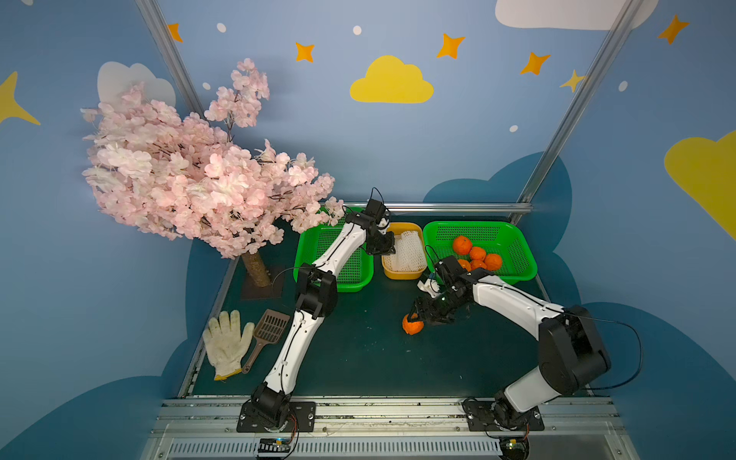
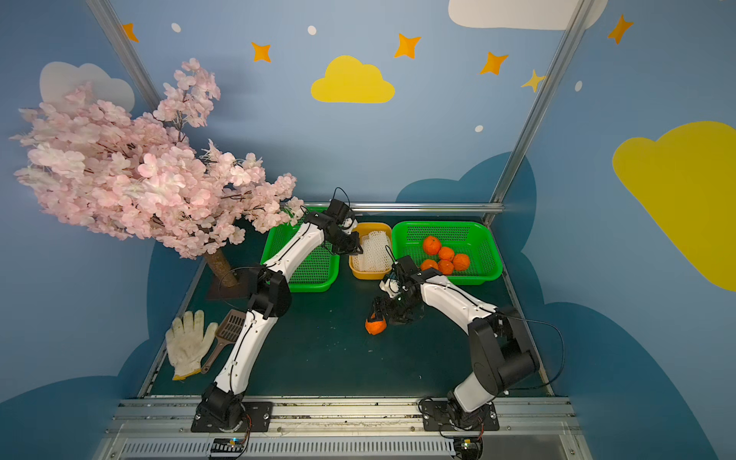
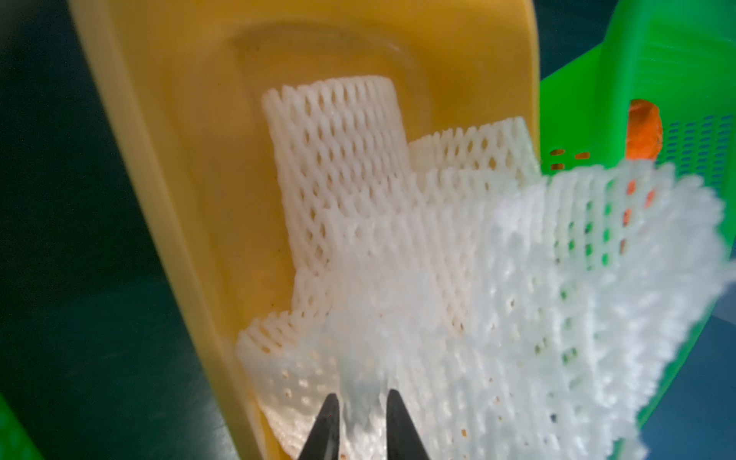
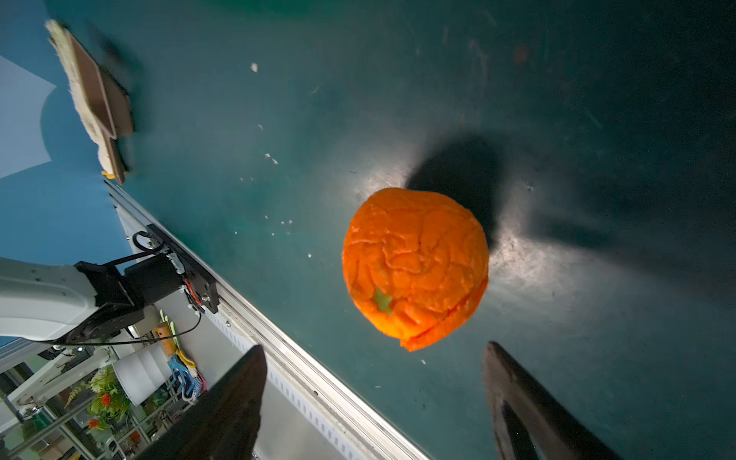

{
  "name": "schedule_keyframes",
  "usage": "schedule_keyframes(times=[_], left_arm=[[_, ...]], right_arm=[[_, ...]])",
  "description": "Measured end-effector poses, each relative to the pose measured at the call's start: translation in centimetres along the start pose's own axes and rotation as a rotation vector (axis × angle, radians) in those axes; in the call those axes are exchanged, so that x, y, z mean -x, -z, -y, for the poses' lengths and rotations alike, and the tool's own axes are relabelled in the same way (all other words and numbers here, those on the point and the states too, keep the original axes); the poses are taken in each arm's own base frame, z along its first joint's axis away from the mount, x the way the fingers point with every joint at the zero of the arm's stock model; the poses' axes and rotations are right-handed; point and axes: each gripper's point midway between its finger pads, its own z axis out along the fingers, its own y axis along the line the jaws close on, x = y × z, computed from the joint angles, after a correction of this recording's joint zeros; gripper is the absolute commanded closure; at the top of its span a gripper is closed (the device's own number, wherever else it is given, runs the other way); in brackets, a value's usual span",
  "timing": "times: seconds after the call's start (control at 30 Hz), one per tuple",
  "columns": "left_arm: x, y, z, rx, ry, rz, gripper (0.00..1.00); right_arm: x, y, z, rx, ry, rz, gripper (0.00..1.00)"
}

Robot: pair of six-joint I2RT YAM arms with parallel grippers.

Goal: Remove foam nets from oranges
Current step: Place the foam net into the storage box.

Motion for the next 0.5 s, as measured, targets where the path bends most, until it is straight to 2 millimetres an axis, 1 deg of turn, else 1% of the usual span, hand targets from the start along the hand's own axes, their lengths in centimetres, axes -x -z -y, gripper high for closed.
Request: schedule_keyframes(times=[0.13,0.23,0.33,0.5], left_arm=[[-0.2,0.1,0.0,0.022,-0.001,-0.001,0.44],[-0.1,0.8,0.4,0.033,-0.005,0.012,0.37],[0.2,2.5,0.8,0.053,-0.011,0.037,0.29],[1.0,6.8,2.0,0.082,-0.032,0.103,0.25]], right_arm=[[0.0,-0.1,0.0,-0.004,0.003,-0.003,0.16],[-0.1,-0.4,0.0,-0.006,0.003,-0.011,0.16],[0.1,-0.8,0.2,-0.016,0.000,-0.020,0.16],[0.3,-1.4,0.7,-0.034,-0.008,-0.034,0.16]])
